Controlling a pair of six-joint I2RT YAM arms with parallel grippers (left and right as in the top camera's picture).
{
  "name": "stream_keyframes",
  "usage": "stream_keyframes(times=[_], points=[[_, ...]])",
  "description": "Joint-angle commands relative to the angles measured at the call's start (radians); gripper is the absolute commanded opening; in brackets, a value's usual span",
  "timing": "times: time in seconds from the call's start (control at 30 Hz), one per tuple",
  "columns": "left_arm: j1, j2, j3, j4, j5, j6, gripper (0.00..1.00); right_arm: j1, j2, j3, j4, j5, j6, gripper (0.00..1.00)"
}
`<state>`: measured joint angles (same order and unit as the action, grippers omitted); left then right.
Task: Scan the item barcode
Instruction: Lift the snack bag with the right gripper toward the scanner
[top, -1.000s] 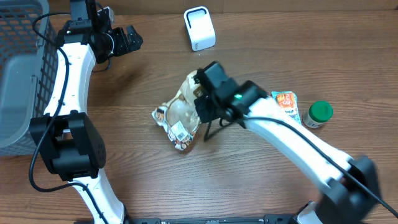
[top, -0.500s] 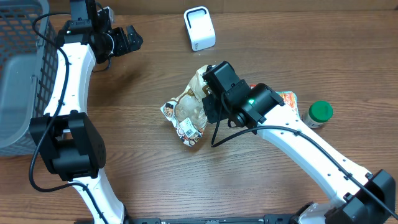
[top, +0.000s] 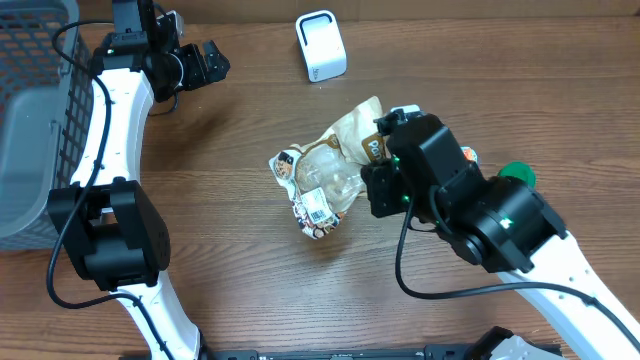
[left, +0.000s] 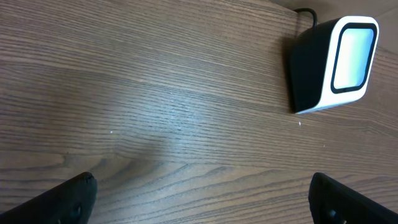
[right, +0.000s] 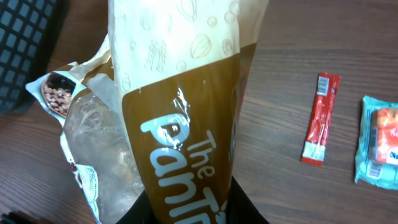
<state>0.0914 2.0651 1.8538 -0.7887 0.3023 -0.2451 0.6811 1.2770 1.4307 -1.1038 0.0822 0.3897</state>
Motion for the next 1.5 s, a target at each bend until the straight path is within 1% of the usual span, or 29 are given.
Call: stream_keyframes(times=[0.0, 0.17, 0.4, 0.5, 0.7, 0.9, 1.03, 1.1, 1.2, 1.37, 1.47], points=[[-0.006, -0.029, 0.006, 0.0, -0.002, -0.005, 1.0, -0.005, 0.005, 0.01, -0.002, 0.014, 0.011, 0.04], [-0.006, -0.029, 0.006, 0.0, -0.002, -0.005, 1.0, -0.005, 0.014, 0.01, 0.053, 0.025, 0.007, 0.04], [-0.006, -0.029, 0.006, 0.0, -0.002, -0.005, 1.0, -0.005, 0.016, 0.01, 0.103, 0.113, 0.006, 0.04], [-0.006, -0.029, 0.006, 0.0, -0.002, -0.005, 1.0, -0.005, 0.021, 0.01, 0.134, 0.12, 0.007, 0.04], [-0.006, -0.029, 0.006, 0.0, -0.002, -0.005, 1.0, -0.005, 0.042, 0.01, 0.152, 0.128, 0.003, 0.04], [-0.006, -0.029, 0.006, 0.0, -0.002, -0.005, 1.0, -0.005, 0.057, 0.01, 0.111, 0.129, 0.003, 0.04], [-0.006, -0.029, 0.006, 0.0, -0.002, -0.005, 1.0, -0.005, 0.063, 0.01, 0.146, 0.174, 0.002, 0.04], [-0.006, -0.029, 0.006, 0.0, -0.002, -0.005, 1.0, -0.006, 0.063, 0.01, 0.187, 0.189, -0.023, 0.04], [-0.006, -0.029, 0.006, 0.0, -0.002, -0.005, 1.0, -0.029, 0.065, 0.01, 0.232, 0.188, -0.05, 0.04], [-0.006, -0.029, 0.006, 0.0, -0.002, -0.005, 1.0, -0.128, 0.083, 0.01, 0.313, 0.186, -0.051, 0.04], [-0.006, -0.029, 0.006, 0.0, -0.002, -0.005, 1.0, -0.18, 0.111, 0.01, 0.396, 0.175, -0.113, 0.04]])
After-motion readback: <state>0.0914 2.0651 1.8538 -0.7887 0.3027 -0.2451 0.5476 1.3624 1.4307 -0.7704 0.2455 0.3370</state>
